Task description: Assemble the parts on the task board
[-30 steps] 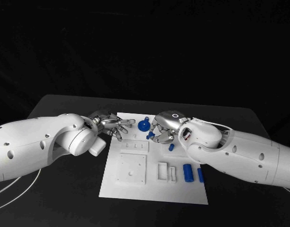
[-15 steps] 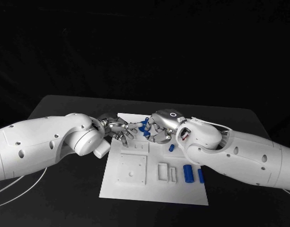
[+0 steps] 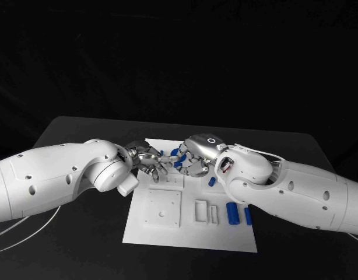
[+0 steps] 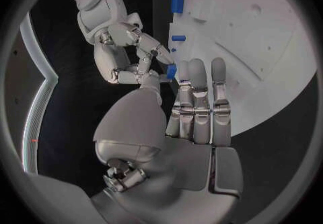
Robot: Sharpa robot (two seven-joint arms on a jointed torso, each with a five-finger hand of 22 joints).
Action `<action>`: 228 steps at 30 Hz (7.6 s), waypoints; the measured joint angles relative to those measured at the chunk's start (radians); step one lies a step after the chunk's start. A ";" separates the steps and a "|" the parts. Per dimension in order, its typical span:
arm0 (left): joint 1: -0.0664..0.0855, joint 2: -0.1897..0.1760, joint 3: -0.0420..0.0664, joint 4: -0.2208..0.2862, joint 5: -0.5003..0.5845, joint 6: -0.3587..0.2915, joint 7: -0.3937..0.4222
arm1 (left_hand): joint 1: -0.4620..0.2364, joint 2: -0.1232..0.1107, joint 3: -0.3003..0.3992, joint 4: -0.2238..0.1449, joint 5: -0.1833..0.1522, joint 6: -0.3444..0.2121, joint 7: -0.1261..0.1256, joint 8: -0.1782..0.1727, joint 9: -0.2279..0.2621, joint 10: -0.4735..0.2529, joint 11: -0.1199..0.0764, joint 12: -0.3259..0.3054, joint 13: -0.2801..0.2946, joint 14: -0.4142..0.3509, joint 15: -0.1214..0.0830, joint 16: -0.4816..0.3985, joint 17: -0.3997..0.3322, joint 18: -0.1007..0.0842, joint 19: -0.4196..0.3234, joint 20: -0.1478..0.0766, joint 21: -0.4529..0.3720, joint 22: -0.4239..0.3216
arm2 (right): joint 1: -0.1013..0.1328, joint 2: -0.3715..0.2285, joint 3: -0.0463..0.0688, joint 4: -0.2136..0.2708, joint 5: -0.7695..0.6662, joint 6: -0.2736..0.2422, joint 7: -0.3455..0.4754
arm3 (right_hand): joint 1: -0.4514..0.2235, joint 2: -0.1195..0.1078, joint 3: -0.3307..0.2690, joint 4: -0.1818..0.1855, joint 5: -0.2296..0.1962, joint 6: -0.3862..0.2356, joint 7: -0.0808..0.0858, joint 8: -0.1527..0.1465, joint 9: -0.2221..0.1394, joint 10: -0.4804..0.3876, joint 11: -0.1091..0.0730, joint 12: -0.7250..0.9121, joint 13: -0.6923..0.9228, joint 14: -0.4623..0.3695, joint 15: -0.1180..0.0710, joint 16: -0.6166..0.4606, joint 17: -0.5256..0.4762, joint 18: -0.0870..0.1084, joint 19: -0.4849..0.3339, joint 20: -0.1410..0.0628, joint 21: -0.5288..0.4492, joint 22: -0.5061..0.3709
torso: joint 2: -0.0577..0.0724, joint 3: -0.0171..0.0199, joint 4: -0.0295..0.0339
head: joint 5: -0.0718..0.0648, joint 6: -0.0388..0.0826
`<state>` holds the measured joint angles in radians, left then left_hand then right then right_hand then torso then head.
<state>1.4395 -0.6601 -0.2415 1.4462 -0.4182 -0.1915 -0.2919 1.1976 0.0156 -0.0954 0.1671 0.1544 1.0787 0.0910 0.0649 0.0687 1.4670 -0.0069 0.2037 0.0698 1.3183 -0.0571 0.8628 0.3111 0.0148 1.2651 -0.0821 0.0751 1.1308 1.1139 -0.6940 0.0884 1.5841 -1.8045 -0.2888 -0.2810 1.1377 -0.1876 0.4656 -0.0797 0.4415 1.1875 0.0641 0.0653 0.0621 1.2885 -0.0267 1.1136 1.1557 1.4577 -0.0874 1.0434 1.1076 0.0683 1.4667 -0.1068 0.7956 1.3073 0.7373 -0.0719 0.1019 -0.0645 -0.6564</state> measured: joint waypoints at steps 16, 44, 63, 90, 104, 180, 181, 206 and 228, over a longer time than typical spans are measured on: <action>-0.003 0.006 0.000 -0.003 -0.002 0.026 0.013 | 0.065 0.074 -0.013 -0.055 0.102 0.016 -0.009 0.000 0.000 0.000 0.000 -0.012 -0.001 -0.003 -0.003 0.016 0.005 0.000 0.000 0.000 0.000 0.013 | 0.000 0.011 0.001 0.002 0.004 0.000 0.001 | 0.000 0.000 0.000 0.000 0.000 -0.001 0.000 0.000 0.000 0.000 0.000 0.000 -0.001 0.000 0.000 0.000 -0.003 0.000 0.000 0.000 0.000 0.000 | -0.001 -0.0004 0.0003 | -0.003 -0.002; -0.003 0.006 0.000 -0.008 0.024 0.043 0.038 | 0.149 0.112 0.075 -0.171 0.269 0.106 -0.023 0.010 0.040 0.000 -0.014 -0.009 -0.001 -0.012 -0.016 0.094 0.036 0.000 -0.011 -0.011 0.012 0.096 | 0.000 0.017 0.000 0.000 0.007 0.001 0.003 | 0.000 0.000 0.002 0.002 0.000 -0.001 0.001 0.000 0.000 0.000 0.000 -0.005 -0.002 0.000 0.000 -0.004 -0.004 0.000 0.000 0.000 0.000 0.001 | -0.001 0.0002 0.0008 | -0.006 -0.007; -0.005 0.005 -0.001 -0.013 0.054 0.047 0.058 | 0.006 0.113 0.173 -0.244 0.390 0.089 -0.040 0.010 0.126 0.000 -0.052 0.254 0.063 -0.036 -0.047 0.310 0.081 0.000 -0.001 -0.029 0.051 0.177 | 0.001 0.017 0.002 -0.005 0.010 -0.008 0.008 | 0.000 0.000 0.002 0.002 -0.005 -0.006 0.006 -0.004 0.000 0.000 0.000 -0.009 -0.007 0.000 0.000 -0.012 -0.011 0.000 0.000 0.000 -0.006 0.000 | -0.002 0.0008 0.0002 | -0.007 -0.009; -0.007 -0.003 0.002 -0.009 0.060 0.083 0.079 | -0.036 0.110 0.165 -0.243 0.392 0.091 -0.038 0.014 0.214 -0.002 -0.060 0.415 0.125 -0.048 -0.059 0.416 0.059 0.000 -0.034 -0.041 0.163 0.177 | -0.002 0.003 -0.001 -0.006 0.041 -0.024 0.045 | 0.017 0.007 0.045 -0.002 -0.055 -0.003 0.003 -0.005 0.000 0.000 0.000 -0.012 -0.007 0.000 0.000 -0.015 -0.013 0.000 0.000 0.000 -0.010 0.000 | -0.001 0.0001 0.0009 | -0.010 -0.014; -0.011 -0.005 0.002 -0.006 0.034 0.083 0.084 | 0.001 0.112 0.133 -0.210 0.332 0.084 -0.045 0.053 0.242 -0.004 -0.062 0.456 0.152 -0.052 -0.063 0.447 0.058 0.000 -0.038 -0.045 0.187 0.177 | -0.002 -0.012 -0.001 -0.002 0.084 -0.030 0.059 | 0.027 0.017 0.023 0.007 -0.076 -0.003 0.003 -0.005 0.001 0.000 0.000 -0.012 -0.008 0.000 0.001 -0.019 -0.015 0.000 0.000 0.000 -0.016 0.000 | -0.001 0.0002 0.0007 | -0.012 -0.018; 0.028 0.232 0.001 -0.249 -0.365 0.304 -0.288 | -0.162 0.083 0.411 -0.302 0.231 0.095 -0.034 0.004 0.489 0.003 -0.082 0.557 0.149 0.070 -0.087 0.433 0.250 0.000 0.002 -0.059 0.279 0.177 | -0.031 -0.104 0.144 -0.136 0.463 -0.139 0.132 | 0.068 0.019 0.029 -0.054 0.009 -0.013 0.009 -0.002 0.001 -0.033 0.000 -0.049 -0.052 -0.005 -0.003 -0.066 -0.041 0.000 0.000 0.000 -0.099 0.000 | -0.035 0.0279 -0.0131 | -0.003 -0.063; 0.028 0.236 0.001 -0.250 -0.372 0.304 -0.288 | -0.164 0.082 0.414 -0.300 0.231 0.095 -0.034 0.004 0.489 0.003 -0.082 0.558 0.152 0.070 -0.087 0.434 0.256 0.000 0.002 -0.059 0.280 0.177 | -0.031 -0.103 0.144 -0.136 0.464 -0.139 0.132 | 0.068 0.019 0.029 -0.054 0.009 -0.013 0.009 -0.002 0.001 -0.033 0.000 -0.049 -0.052 -0.004 -0.003 -0.066 -0.041 0.000 0.000 0.000 -0.103 0.000 | -0.035 0.0280 -0.0131 | -0.003 -0.063; -0.005 0.284 0.001 -0.310 -0.466 0.330 -0.297 | -0.185 0.092 0.429 -0.293 0.251 0.095 -0.034 0.002 0.546 0.007 -0.086 0.589 0.189 0.088 -0.084 0.445 0.343 0.000 0.002 -0.052 0.306 0.177 | -0.031 -0.097 0.144 -0.134 0.469 -0.137 0.133 | 0.060 0.019 0.040 -0.071 0.050 -0.013 0.009 -0.002 0.001 -0.032 0.000 -0.049 -0.054 -0.004 -0.003 -0.066 -0.041 0.000 0.000 0.000 -0.103 0.000 | -0.034 0.0273 -0.0131 | 0.007 -0.072; -0.038 0.279 0.001 -0.324 -0.491 0.331 -0.299 | -0.206 0.090 0.465 -0.290 0.185 0.095 -0.034 0.006 0.597 0.007 -0.086 0.594 0.193 0.088 -0.084 0.445 0.352 0.000 0.002 -0.045 0.310 0.177 | -0.032 -0.095 0.144 -0.137 0.470 -0.134 0.133 | 0.060 0.019 0.045 -0.076 0.062 -0.013 0.009 -0.002 0.001 -0.032 0.000 -0.049 -0.054 -0.004 -0.003 -0.066 -0.040 0.000 0.000 0.000 -0.103 0.001 | -0.033 0.0248 -0.0133 | 0.008 -0.075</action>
<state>1.4020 -0.3808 -0.2405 1.1218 -0.9095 0.1393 -0.5914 0.9916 0.1059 0.3694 -0.1230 0.3393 1.1739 0.0573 0.0707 0.6656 1.4736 -0.0926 0.7981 0.2631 1.4064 -0.1408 1.3081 0.6630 0.0148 1.2668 -0.1266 0.3850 1.3080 1.0819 -0.7893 0.2326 1.4471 -1.3349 -0.4232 -0.1485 1.1976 -0.1685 0.5109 -0.1561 0.5035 1.1745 0.0731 0.0636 0.0635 1.2561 -0.0266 1.0643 1.1017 1.4533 -0.0904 0.9777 1.0673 0.0682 1.4667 -0.1068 0.6928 1.3080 0.7045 -0.0471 0.0886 -0.0567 -0.7317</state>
